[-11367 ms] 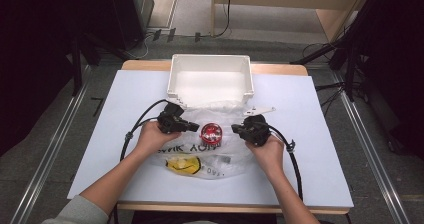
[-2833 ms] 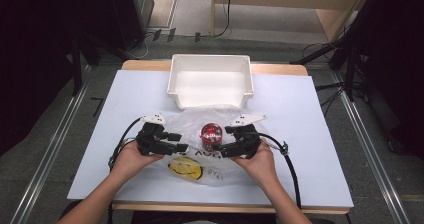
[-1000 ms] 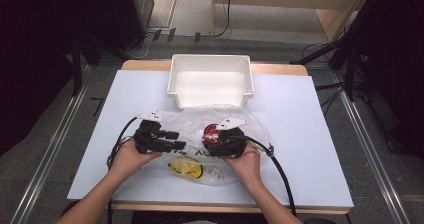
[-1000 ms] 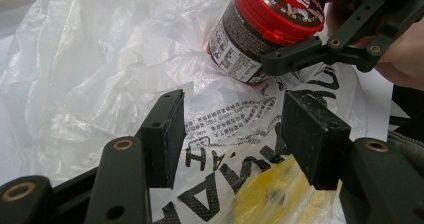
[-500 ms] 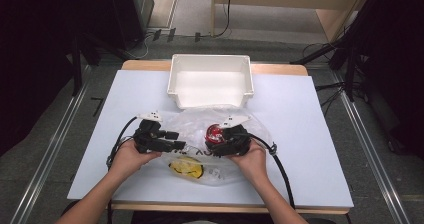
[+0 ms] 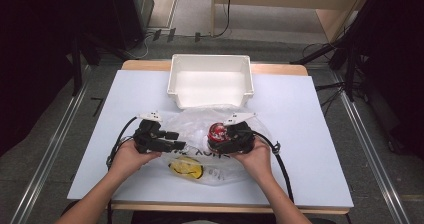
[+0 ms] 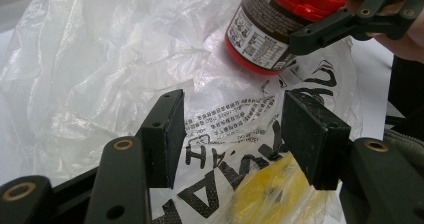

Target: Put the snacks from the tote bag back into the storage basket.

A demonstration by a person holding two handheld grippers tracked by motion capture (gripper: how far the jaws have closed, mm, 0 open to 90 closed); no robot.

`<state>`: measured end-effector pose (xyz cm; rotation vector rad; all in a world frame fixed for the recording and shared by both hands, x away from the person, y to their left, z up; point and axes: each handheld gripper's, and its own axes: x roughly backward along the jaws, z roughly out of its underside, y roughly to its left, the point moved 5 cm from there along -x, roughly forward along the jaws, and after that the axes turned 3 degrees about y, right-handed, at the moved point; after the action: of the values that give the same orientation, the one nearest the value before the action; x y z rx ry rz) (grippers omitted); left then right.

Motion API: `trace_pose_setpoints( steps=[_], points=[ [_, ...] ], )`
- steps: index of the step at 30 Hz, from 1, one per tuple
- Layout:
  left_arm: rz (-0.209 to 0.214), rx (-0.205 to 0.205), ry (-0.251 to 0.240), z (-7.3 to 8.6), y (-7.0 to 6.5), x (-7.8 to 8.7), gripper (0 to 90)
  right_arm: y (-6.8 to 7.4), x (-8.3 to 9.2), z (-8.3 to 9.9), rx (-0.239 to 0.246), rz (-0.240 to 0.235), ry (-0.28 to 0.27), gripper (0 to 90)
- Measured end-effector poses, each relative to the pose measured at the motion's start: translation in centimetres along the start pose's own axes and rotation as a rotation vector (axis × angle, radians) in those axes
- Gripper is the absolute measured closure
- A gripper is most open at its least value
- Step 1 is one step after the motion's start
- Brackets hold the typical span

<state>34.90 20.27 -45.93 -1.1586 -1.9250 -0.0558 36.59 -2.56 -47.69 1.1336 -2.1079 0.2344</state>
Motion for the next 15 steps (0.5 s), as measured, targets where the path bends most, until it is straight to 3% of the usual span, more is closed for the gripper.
trace_pose_setpoints(
  steps=[15],
  points=[
    [0.008,0.002,0.011,0.1,-0.1,0.0,44.6,-0.1,1.2,-0.6,0.019,-0.014,-0.008,26.4]
  ],
)
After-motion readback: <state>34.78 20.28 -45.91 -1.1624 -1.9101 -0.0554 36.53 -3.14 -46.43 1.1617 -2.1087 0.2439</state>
